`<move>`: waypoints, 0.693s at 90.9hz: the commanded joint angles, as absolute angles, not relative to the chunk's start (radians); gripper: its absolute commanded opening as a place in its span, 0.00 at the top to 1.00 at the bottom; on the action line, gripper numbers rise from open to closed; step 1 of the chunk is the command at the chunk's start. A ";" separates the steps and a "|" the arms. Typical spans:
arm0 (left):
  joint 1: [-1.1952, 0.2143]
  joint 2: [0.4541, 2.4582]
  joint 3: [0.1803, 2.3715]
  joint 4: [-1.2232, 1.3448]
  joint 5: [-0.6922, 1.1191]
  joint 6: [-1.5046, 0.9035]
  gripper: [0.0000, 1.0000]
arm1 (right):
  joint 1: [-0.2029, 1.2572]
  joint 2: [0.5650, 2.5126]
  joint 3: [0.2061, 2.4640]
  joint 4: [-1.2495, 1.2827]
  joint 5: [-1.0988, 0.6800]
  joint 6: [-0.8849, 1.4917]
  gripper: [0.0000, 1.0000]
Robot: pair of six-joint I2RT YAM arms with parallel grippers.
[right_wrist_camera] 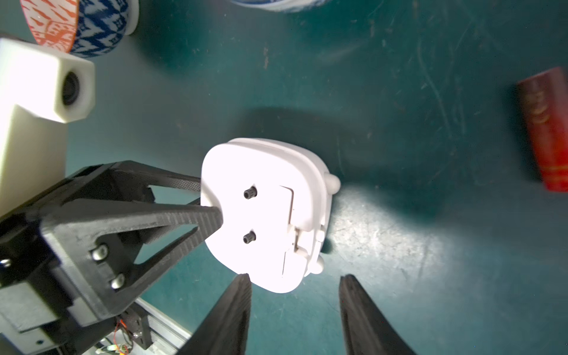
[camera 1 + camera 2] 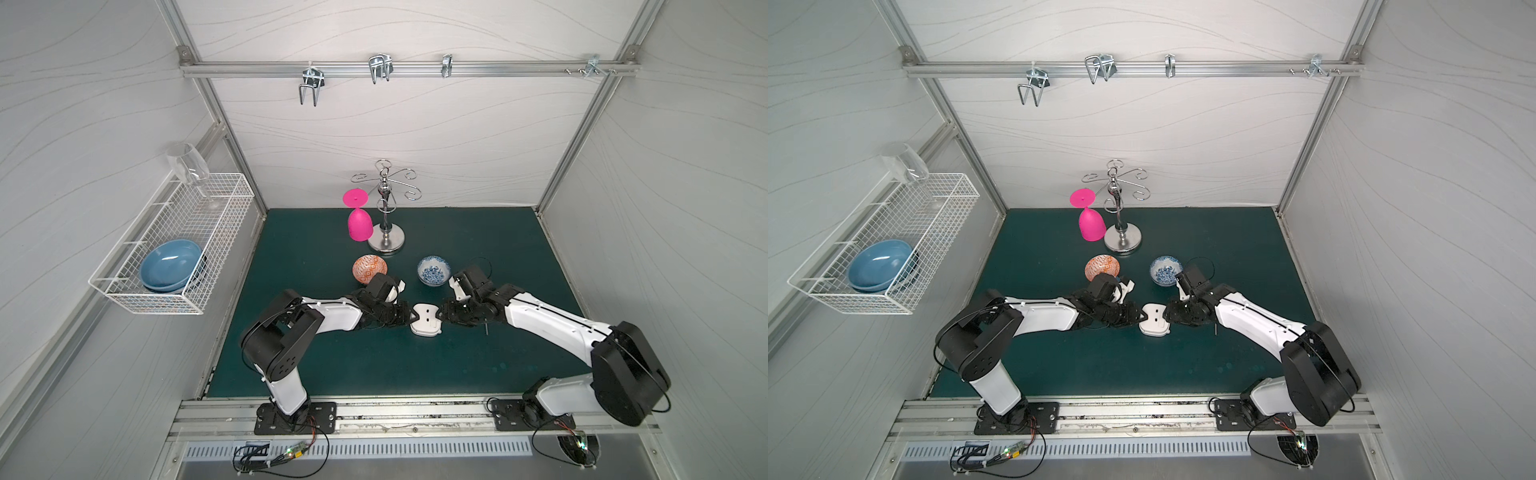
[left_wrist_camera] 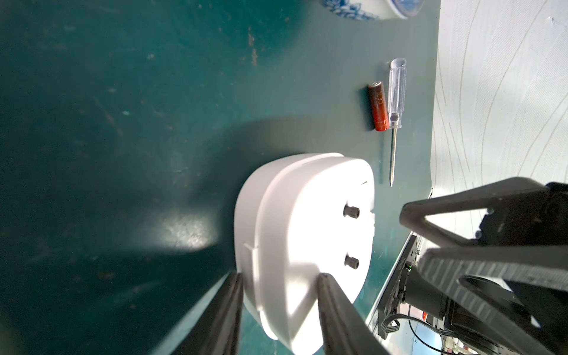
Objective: Remove the battery from the alarm
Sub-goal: Install the cover on the alarm.
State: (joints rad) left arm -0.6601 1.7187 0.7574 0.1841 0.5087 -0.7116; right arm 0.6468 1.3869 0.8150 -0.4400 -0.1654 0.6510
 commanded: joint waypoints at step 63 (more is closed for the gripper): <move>-0.654 1.632 0.738 0.171 0.483 -0.697 0.44 | 0.642 1.577 0.848 -0.487 -0.098 0.568 0.49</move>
State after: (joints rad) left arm -0.6594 1.6615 0.7414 0.1650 0.4942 -0.7101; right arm 0.6441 1.5272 0.8585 -0.4515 -0.1455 0.5858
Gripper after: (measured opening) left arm 0.555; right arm 0.511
